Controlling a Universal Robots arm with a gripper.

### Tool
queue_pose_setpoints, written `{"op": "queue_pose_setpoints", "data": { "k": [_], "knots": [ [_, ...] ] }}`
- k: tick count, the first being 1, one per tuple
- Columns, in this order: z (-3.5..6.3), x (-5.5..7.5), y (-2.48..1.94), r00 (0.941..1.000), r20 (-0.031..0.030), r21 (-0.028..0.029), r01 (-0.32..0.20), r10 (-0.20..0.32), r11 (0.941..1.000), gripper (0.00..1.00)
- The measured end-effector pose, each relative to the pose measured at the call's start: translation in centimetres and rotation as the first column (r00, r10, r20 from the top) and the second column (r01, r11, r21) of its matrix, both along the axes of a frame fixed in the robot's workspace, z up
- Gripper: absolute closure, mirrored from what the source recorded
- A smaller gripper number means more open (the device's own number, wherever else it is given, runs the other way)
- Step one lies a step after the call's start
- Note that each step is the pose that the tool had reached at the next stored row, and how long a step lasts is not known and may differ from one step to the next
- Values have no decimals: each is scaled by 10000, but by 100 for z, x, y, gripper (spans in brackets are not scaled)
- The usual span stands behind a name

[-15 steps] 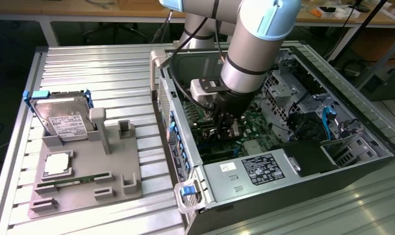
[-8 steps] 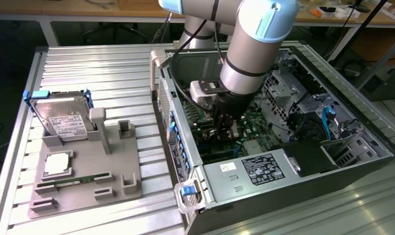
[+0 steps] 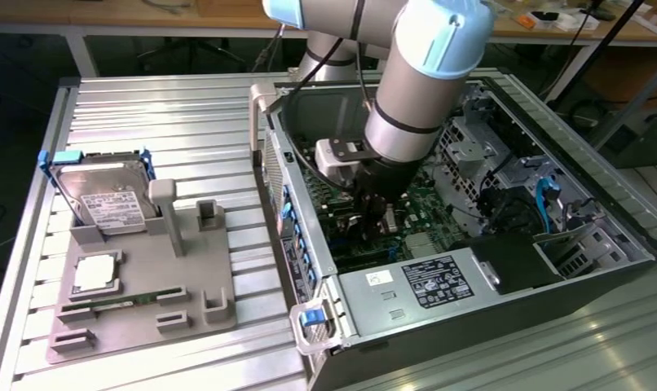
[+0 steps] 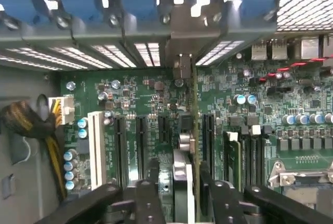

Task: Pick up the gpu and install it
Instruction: 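Insert the gpu into the slot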

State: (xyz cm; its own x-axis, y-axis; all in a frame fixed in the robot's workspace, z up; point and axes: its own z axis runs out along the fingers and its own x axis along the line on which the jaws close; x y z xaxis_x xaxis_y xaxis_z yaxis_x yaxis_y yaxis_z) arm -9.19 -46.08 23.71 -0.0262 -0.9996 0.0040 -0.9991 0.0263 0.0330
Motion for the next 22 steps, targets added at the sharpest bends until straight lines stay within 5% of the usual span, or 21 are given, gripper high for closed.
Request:
{"op": "queue_pose_setpoints", "data": {
  "k": [9, 11, 16, 22],
  "knots": [
    [443, 1, 4, 10000, 5, 10, -1, 1, 10000, 60],
    [500, 1, 60, 10000, 4, 13, 0, 0, 10000, 61],
    [509, 1, 67, 10000, 4, 8, -3, 3, 10000, 86],
    [508, 1, 68, 10000, 5, 10, -5, 5, 10000, 89]
  ]
}}
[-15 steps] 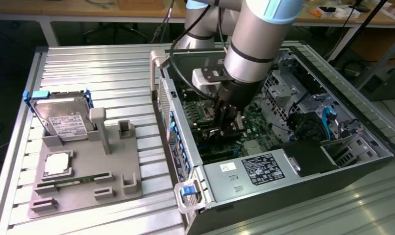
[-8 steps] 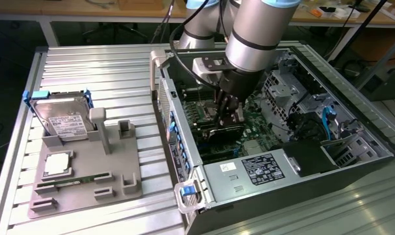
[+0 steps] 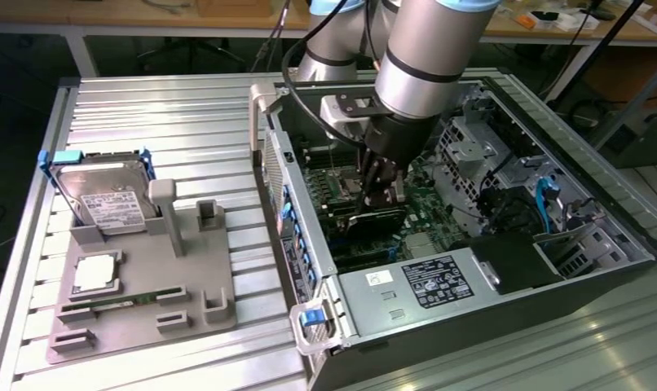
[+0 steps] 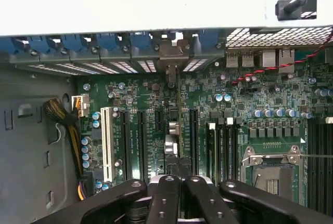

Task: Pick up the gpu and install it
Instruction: 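Insert the gpu into the slot, then press down on the gpu until it lock into place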

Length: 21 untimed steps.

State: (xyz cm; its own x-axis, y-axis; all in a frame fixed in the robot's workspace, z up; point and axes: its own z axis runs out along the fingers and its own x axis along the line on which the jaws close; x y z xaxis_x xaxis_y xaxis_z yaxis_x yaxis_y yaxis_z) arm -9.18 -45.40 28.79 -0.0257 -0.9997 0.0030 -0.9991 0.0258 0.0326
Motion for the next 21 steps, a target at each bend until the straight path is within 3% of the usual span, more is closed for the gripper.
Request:
{"op": "queue_pose_setpoints", "data": {
  "k": [14, 21],
  "knots": [
    [0, 0, 2, 10000, -7, -1, -6, 6, 10000, 89],
    [-148, 1, 0, 10000, -10, 0, 38, -38, 10000, 89]
  ]
}}
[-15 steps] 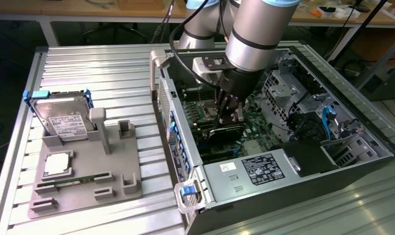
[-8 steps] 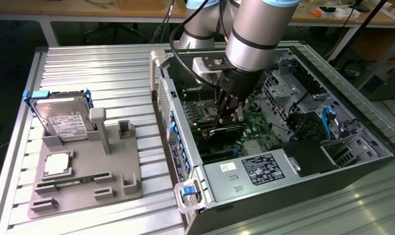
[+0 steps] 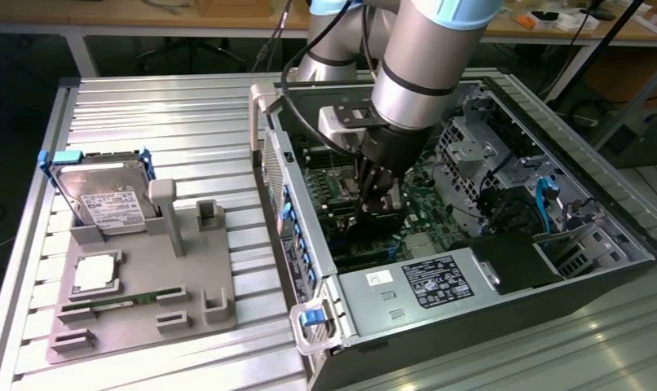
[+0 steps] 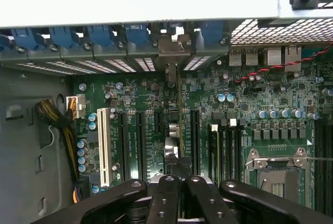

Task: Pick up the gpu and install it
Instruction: 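Press down on the gpu until it lock into place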

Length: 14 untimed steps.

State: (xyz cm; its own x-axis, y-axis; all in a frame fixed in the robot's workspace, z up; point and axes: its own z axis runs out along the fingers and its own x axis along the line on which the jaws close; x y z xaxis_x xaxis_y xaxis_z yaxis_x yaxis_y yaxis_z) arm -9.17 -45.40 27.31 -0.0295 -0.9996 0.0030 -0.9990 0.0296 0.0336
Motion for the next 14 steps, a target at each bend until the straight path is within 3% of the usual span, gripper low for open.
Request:
{"op": "queue_pose_setpoints", "data": {
  "k": [3, 8, 11, 14],
  "knots": [
    [0, 1, 1, 10000, 2, 17, 3, -3, 10000, 89],
    [231, 0, 0, 10000, -1, 13, 5, -5, 10000, 89],
    [297, -26, -3, 10000, 0, 68, 26, -26, 10000, 89],
    [304, -97, -3, 10000, 0, 79, 36, -36, 10000, 89]
  ]
}}
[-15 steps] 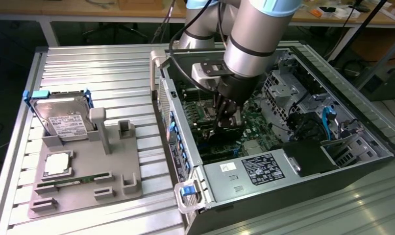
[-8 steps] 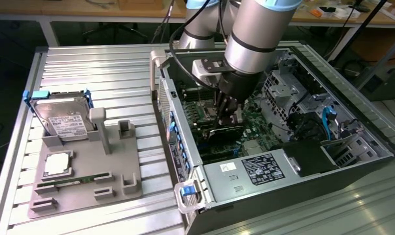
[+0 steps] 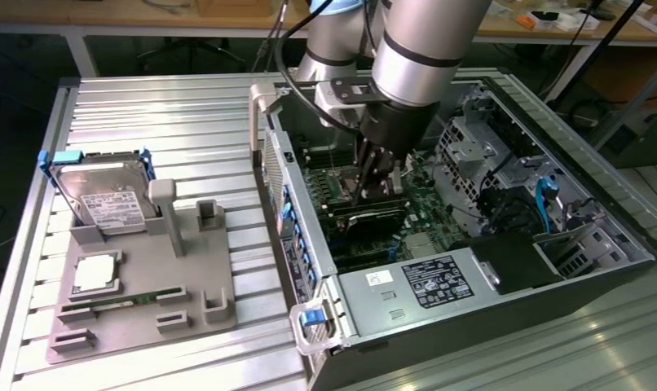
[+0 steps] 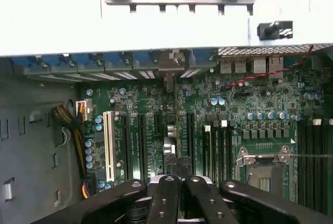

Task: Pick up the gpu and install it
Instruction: 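Press down on the gpu until it lock into place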

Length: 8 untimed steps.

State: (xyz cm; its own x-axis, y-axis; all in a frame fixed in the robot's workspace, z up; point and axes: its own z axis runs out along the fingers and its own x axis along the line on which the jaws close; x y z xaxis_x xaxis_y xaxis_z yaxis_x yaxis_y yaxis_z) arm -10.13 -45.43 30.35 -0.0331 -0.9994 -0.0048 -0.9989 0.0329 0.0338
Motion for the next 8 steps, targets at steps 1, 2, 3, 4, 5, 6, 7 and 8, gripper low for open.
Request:
{"op": "queue_pose_setpoints", "data": {
  "k": [1, 2, 3, 4, 5, 6, 7, 8],
  "knots": [
    [0, -22, 0, 10000, -1, 0, 4, -4, 10000, 89],
    [0, -52, 0, 10000, -4, 0, 7, -7, 10000, 89],
    [0, -72, 0, 10000, -6, 0, 8, -8, 10000, 89],
    [0, -107, 0, 10000, -11, 2, 10, -10, 10000, 89],
    [1, -138, 0, 10000, -26, 2, 10, -10, 10000, 89],
    [1, -157, 0, 10000, -44, 3, 10, -9, 10000, 89],
    [0, -184, 0, 10000, -58, 5, 9, -9, 10000, 89],
    [0, -209, 0, 10000, -67, 6, 10, -10, 10000, 89]
  ]
}}
